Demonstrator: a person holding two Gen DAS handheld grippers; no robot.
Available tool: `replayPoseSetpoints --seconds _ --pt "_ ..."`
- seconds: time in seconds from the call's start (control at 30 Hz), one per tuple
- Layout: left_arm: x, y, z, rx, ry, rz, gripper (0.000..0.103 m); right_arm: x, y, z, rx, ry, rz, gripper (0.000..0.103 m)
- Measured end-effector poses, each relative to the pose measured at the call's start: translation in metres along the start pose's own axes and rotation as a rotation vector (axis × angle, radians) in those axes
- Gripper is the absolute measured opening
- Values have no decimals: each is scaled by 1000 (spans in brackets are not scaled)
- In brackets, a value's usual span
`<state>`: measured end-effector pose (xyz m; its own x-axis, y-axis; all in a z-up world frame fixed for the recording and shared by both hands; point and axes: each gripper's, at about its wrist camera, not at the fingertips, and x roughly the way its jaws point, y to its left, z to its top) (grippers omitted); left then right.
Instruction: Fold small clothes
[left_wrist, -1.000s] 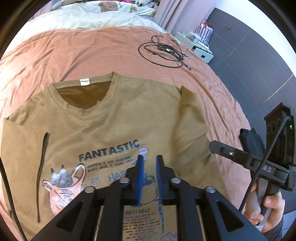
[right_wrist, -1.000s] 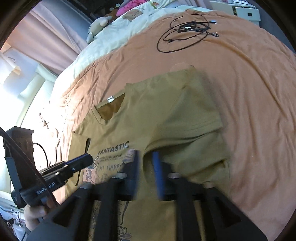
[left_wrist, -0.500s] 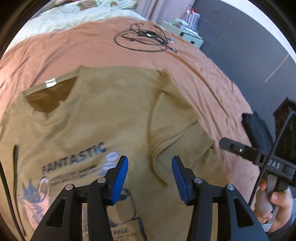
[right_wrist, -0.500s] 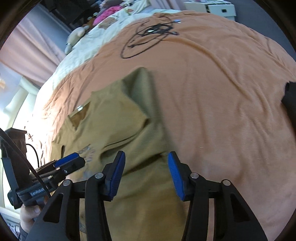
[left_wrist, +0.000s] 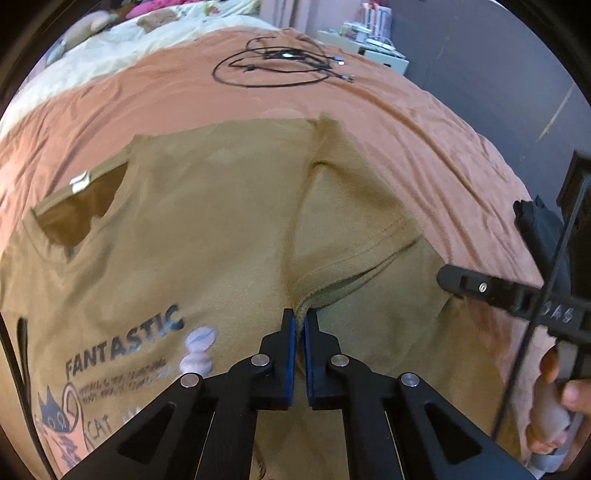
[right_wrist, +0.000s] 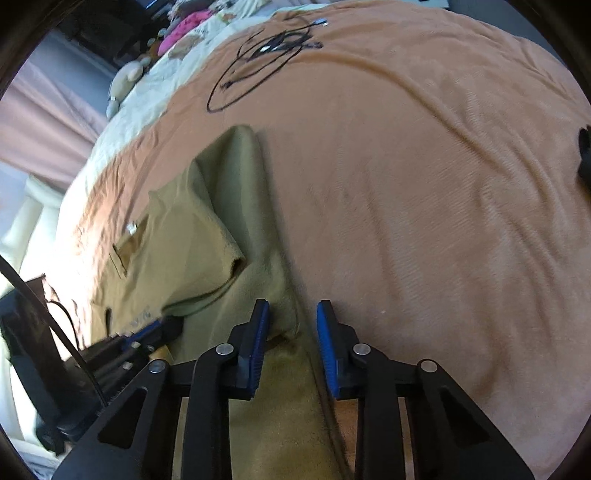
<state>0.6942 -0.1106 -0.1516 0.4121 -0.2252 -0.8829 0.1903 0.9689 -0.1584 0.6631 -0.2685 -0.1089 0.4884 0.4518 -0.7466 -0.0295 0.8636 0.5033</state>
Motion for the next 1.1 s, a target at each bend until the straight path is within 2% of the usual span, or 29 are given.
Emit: replayPoseSetpoints --seconds 0.17,0.27,0.33,0.43,0.5,0.63,0.67,0.87,1.0,1.1 --pt "-5 17 -7 -48 38 1 5 1 4 -3 -41 6 -39 23" --pt "-13 24 -6 -52 44 61 5 -2 6 -2 -54 7 -54 22" --pt "-21 29 -4 -62 31 73 5 -1 6 -1 -54 10 -51 22" --pt "-35 33 2 -82 -7 40 6 -6 4 -1 -45 9 -32 22" --pt "-39 28 8 -74 -25 13 9 -15 -1 -1 -31 -6 -18 23" --pt "-34 -1 20 -25 -45 -41 43 -26 -8 -2 -39 -30 -38 23" --pt "-32 -7 22 -13 -50 -50 46 -28 -10 -3 -43 -32 -44 23" --pt "-3 -42 32 32 -24 -77 46 -45 -21 -7 -50 -57 -63 23" --pt "18 -56 36 60 -18 -53 46 -53 -29 -11 -37 -64 -64 23" --pt "33 -65 34 99 -14 8 45 -57 -33 -12 -27 -68 -63 23"
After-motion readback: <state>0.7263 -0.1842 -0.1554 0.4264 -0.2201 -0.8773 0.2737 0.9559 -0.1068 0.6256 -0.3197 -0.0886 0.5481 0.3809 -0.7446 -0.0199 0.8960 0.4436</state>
